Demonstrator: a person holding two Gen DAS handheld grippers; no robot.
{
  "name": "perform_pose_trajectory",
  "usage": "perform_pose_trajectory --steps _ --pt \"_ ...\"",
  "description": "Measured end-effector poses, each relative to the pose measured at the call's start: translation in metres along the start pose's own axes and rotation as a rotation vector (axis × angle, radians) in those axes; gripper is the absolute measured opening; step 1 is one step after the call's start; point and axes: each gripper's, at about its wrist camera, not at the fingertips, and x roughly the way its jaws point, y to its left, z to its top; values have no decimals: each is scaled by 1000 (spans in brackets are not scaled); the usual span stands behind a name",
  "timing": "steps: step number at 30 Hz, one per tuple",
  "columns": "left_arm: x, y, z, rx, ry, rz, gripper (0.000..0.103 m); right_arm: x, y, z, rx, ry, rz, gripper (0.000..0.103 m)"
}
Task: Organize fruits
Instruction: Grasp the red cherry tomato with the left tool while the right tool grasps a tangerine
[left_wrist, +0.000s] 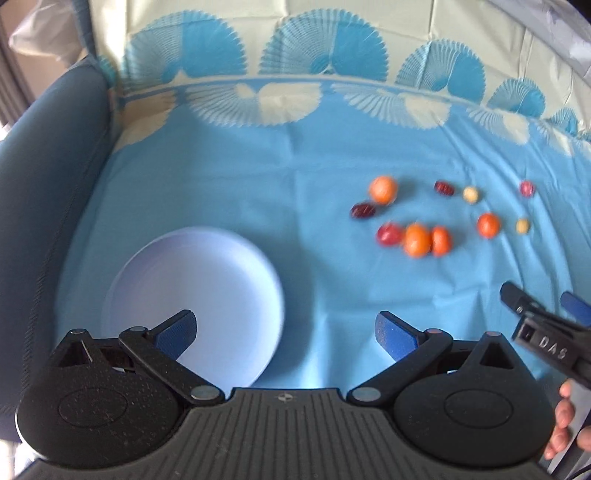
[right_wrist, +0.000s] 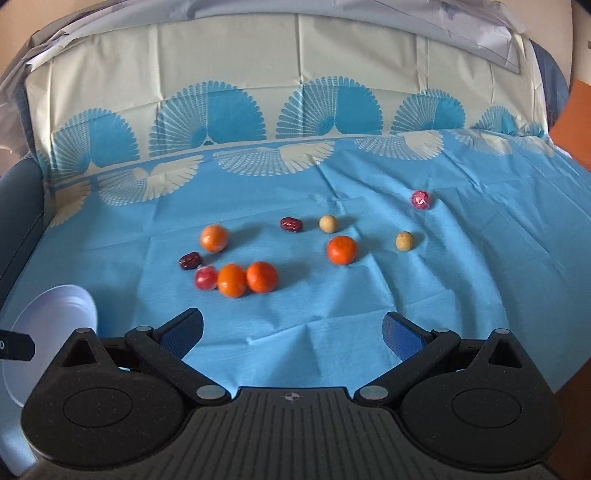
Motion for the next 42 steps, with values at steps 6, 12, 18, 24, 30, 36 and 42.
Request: perform_pose_trajectory --steps 6,12,18,24,30,36,42 --pt "89 -55 33 131 -8 -13 103 91 -22 10 -12 14 -77 102" --pt "148 -66 46 78 38 -51 102 146 -36 18 -1 7 -78 102" --pt "163 -76 44 217 -15 -154 100 178 -35 17 -31 -1 -91 102" --pt "156 -80 46 185 -11 -281 31 172 -32 17 -76 -88 -37 37" --pt "94 -55 37 112 -51 -329 31 129 -33 21 -60 -118 -95 36" --pt "-5 -4 11 54 -87 -281 31 20 -22 29 -48 -213 16 36" --pt "-91 56 -37 -28 -99 -202 31 -73 25 10 -65 -118 283 37"
